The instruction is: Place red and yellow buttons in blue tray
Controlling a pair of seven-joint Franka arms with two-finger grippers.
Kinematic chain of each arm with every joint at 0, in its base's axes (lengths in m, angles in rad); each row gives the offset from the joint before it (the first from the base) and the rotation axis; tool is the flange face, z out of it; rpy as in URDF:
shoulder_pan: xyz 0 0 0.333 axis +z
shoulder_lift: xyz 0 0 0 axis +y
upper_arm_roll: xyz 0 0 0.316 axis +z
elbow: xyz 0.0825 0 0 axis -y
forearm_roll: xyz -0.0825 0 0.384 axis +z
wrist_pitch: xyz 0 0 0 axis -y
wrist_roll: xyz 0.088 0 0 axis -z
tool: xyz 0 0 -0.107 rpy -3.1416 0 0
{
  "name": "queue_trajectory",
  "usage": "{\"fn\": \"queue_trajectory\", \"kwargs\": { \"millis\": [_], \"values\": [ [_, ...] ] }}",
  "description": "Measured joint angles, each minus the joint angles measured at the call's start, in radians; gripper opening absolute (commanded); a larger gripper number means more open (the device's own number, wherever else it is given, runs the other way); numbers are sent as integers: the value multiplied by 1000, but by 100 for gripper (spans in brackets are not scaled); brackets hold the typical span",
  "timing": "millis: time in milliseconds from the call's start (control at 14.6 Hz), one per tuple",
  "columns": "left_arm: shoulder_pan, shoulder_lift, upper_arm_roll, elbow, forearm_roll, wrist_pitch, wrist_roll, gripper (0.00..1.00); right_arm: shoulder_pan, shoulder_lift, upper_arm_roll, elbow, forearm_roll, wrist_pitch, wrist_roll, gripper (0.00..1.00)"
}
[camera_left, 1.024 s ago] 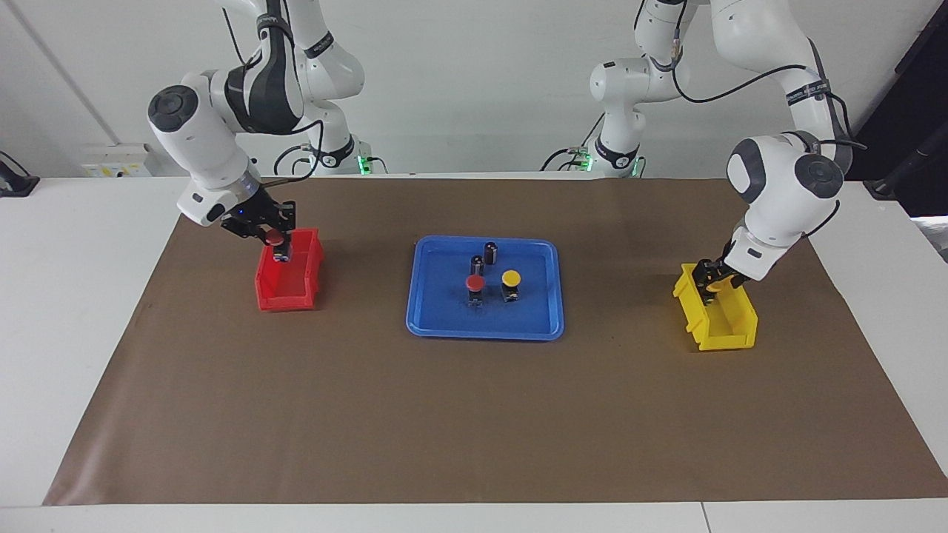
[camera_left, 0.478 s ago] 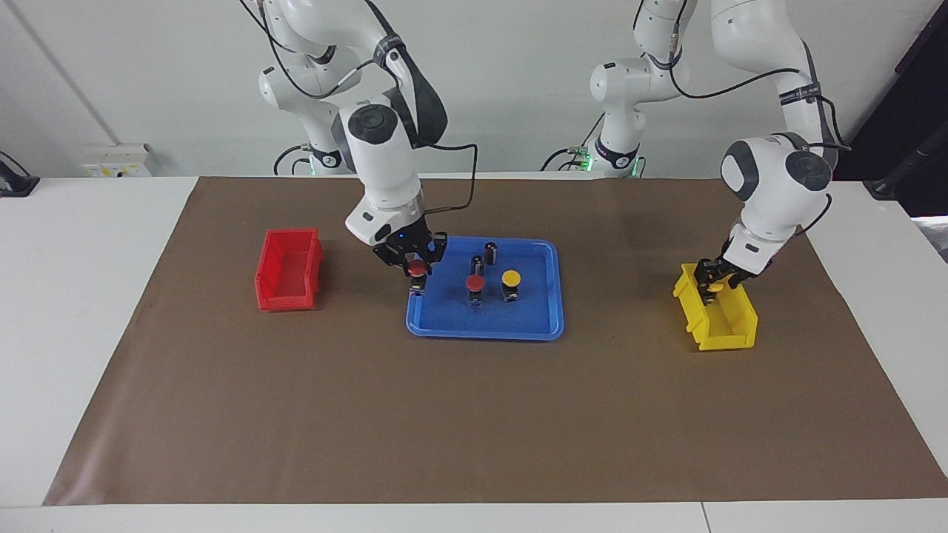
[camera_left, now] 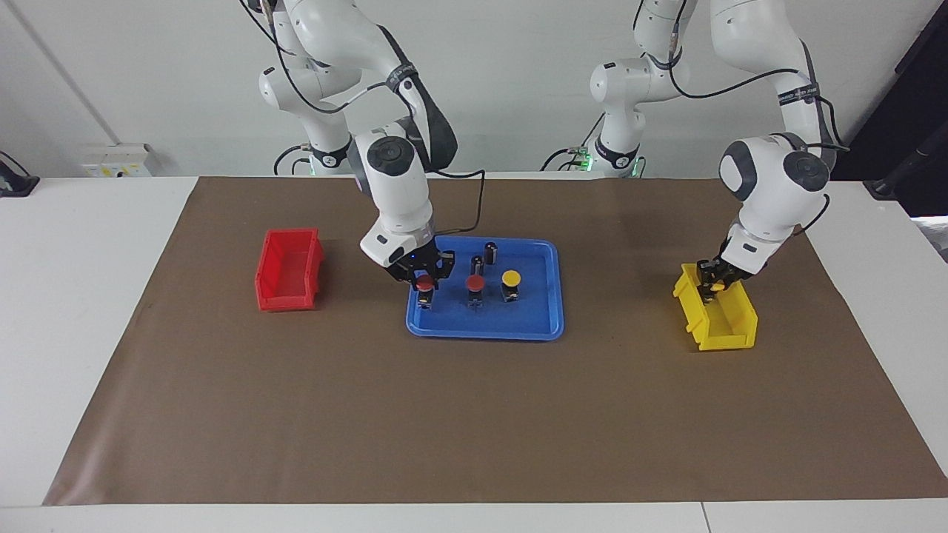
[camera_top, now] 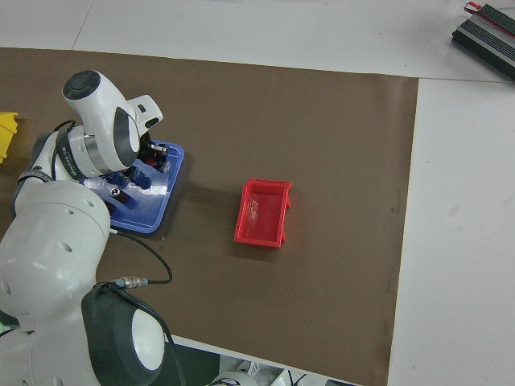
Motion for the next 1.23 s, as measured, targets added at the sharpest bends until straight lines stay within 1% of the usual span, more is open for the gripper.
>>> {"fn": "queue_trajectory", "kwargs": {
  "millis": [137, 273, 341, 410, 478, 546, 683, 819, 956, 1092, 1229],
  "values": [
    [-2, -5, -5, 47, 0, -68, -1, 2, 3, 14, 0, 0, 0, 5, 0, 19],
    [-2, -15, -7, 171, 4, -221, -9, 2, 26, 25, 0, -1, 0, 5, 0, 21],
    [-4, -20, -8, 248, 6, -302, -24, 2, 38, 28, 1, -2, 0, 5, 0, 36],
    [-17, -23, -10, 322, 6, -373, -56, 1, 44, 30, 1, -3, 0, 5, 0, 65],
    [-49, -23, -11, 371, 6, -413, -101, 1, 45, 30, 0, -3, 0, 5, 0, 93],
    [-98, -22, -14, 389, 6, -422, -154, 1, 43, 30, -2, -2, 0, 5, 0, 100],
    [-213, -11, -22, 371, 6, -412, -261, 1, 37, 29, -9, 4, -1, 1, 0, 100],
    [-295, 9, -27, 352, -19, -391, -340, 2, 22, 26, -20, 47, -10, -57, 0, 100],
    [-365, 23, -27, 343, -72, -343, -421, 1, -30, 13, -22, 141, -64, -185, -1, 100],
    [-464, 41, -28, 331, -83, -280, -552, 1, -102, -17, -24, 228, -97, -318, -8, 100],
    [-559, 63, -30, 315, -83, -235, -649, 1, -158, -64, -25, 267, -99, -410, -24, 100]
  ]
}}
